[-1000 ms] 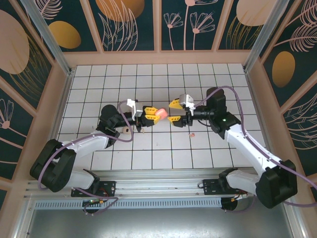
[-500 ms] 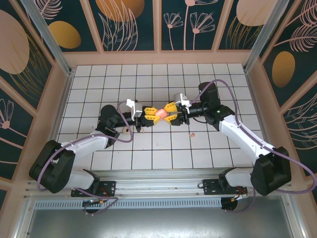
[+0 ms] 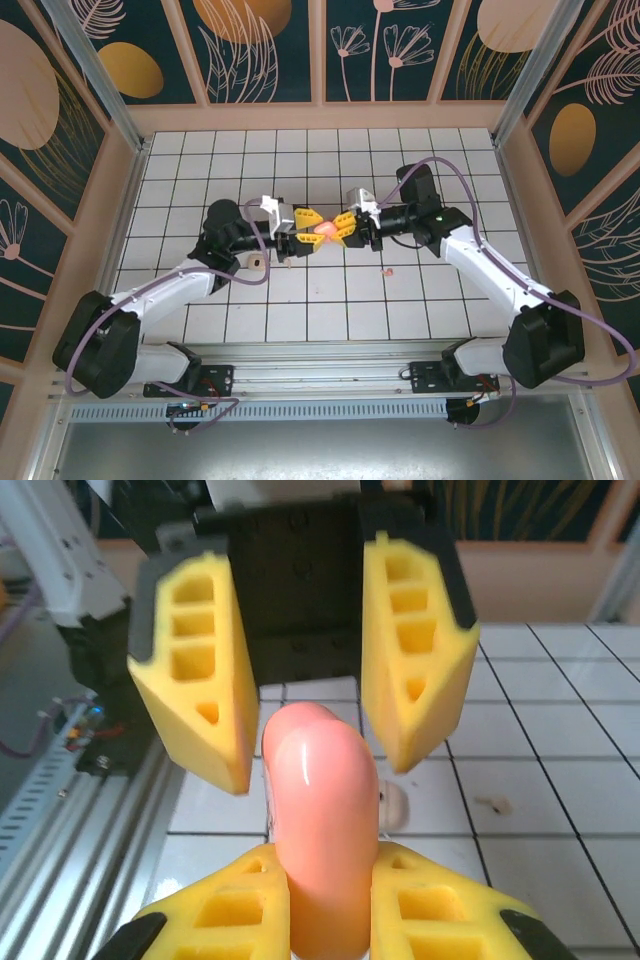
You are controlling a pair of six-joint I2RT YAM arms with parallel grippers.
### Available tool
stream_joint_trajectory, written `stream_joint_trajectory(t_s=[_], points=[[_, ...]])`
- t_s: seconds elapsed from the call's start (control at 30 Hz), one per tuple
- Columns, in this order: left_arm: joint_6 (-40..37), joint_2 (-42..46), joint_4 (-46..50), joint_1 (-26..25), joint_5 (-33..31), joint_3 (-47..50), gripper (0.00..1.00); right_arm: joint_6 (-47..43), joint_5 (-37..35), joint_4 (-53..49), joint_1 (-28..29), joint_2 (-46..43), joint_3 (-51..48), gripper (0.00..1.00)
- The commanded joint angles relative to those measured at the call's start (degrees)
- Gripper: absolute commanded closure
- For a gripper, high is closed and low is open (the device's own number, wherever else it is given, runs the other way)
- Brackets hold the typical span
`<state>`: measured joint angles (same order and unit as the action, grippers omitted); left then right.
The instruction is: Insert wireless bluetooth earbuds into charging case
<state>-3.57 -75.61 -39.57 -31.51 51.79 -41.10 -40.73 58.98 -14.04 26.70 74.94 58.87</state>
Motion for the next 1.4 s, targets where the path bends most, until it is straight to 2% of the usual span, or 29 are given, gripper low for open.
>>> stream_joint_trajectory(t_s=[0.0, 0.13, 0.23, 0.33, 0.5, 0.57, 0.67, 0.77, 0.93, 1.0, 1.07, 1.1, 1.23, 1.37], points=[[-14.68, 1.6, 23.8, -0.11, -3.46, -4.4, 0.54, -3.23, -12.77, -3.23, 0.8, -4.11, -0.06, 0.86], [-19.6, 1.94, 32.06, -0.09, -6.6, -4.72, 0.51, -10.67, -22.98, -5.59, 4.08, -5.05, -0.77, 0.86], [-22.84, 2.46, 34.75, -0.13, -6.8, -4.34, 0.51, -13.96, -27.49, -6.56, 6.91, -4.12, -0.04, 0.86], [-25.94, 3.09, 35.7, -0.08, -5.8, -3.59, 0.5, -15.18, -28.61, -8.5, 8.74, -1.96, 2.47, 0.86], [-26.66, 2.76, 35.62, -0.13, -5.25, -3.45, 0.51, -17.59, -31.16, -11.47, 11.58, 1.68, 5.57, 0.86], [-26.57, 2.34, 35.64, -0.13, -4.86, -3.7, 0.54, -18.19, -31.97, -12.35, 12.37, 2.85, 6.53, 0.86], [-26.31, 1.8, 35.62, -0.11, -4.34, -3.99, 0.63, -18.55, -31.88, -12.76, 12.76, 3.81, 7.37, 0.86], [-26.15, 1.71, 35.62, -0.12, -5.21, -4.03, 0.73, -18.76, -30.63, -11.97, 12.76, 3.69, 7.31, 0.86], [-25.42, 2.31, 34.72, -0.13, -6.79, -3.78, 0.8, -18.15, -27.98, -10.26, 12.61, 2.31, 5.99, 0.83], [-24.7, 2.83, 32.72, -0.09, -5.97, -2.98, 0.81, -15.84, -26.05, -7.88, 11.67, 1.05, 3.71, 0.68], [-24.08, 3.43, 30.17, -0.13, -4.5, -1.86, 0.81, -12.72, -21.36, -4.13, 9.07, -0.85, -0.12, 0.58], [-23.78, 3.63, 29.1, -0.09, -3.77, -1.35, 0.81, -11.45, -18.83, -2.49, 7.73, -1.9, -2.08, 0.57], [-23.22, 3.14, 28.32, -0.09, -1.09, -1.48, 0.81, -5.83, -5.89, 5.99, 3.77, -6.44, -8.74, 0.56], [-22.15, 2.62, 26.7, -0.13, 1.33, -1.53, 0.81, -2.81, -0.04, 9.64, 2.41, -7.05, -10.97, 0.56]])
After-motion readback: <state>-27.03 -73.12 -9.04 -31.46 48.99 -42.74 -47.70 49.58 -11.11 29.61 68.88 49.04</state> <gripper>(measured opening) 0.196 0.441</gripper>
